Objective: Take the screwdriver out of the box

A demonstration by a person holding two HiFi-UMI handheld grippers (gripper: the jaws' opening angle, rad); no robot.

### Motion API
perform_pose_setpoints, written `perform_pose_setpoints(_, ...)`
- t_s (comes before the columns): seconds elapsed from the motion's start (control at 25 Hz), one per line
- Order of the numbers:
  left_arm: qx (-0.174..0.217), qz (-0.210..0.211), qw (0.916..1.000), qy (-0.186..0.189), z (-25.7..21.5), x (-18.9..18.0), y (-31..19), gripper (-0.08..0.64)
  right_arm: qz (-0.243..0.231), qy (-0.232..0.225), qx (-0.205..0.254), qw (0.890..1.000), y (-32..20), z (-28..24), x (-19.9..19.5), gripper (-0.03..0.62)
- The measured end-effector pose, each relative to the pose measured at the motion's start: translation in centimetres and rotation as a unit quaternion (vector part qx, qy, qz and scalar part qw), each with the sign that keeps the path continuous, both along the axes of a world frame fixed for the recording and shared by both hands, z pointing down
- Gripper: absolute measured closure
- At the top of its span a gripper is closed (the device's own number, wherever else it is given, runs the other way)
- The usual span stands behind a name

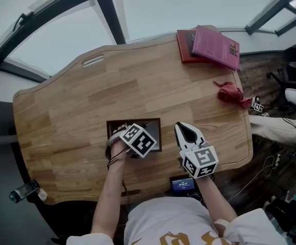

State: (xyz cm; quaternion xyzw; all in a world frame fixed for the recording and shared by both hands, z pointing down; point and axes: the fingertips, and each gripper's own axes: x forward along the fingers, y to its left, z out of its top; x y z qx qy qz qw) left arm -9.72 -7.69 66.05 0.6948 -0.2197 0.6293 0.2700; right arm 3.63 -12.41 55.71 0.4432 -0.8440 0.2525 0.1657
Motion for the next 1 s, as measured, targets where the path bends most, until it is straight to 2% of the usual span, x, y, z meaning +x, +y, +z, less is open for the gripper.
perform_pose_setpoints(0.12,0.004,-0.002,1.0,0.0,-0.06,-0.08,-0.18,0.387,0.001,0.0,0.001,1.0,0.01,-0.1,0.15,0.56)
perform_pose_setpoints(0.32,0.006,-0.004,1.0,0.003,-0.04,-0.19,-0.5,0.465,0.003,-0.001,0.002,1.0,0.02,-0.14,0.45,0.56)
perform_pose_setpoints(1.0,0.008,0.029,0.9995,0.001,-0.01,-0.13,-0.3,0.479,0.004,-0.002,0.011,1.0,-0.32,-0.85,0.96,0.56)
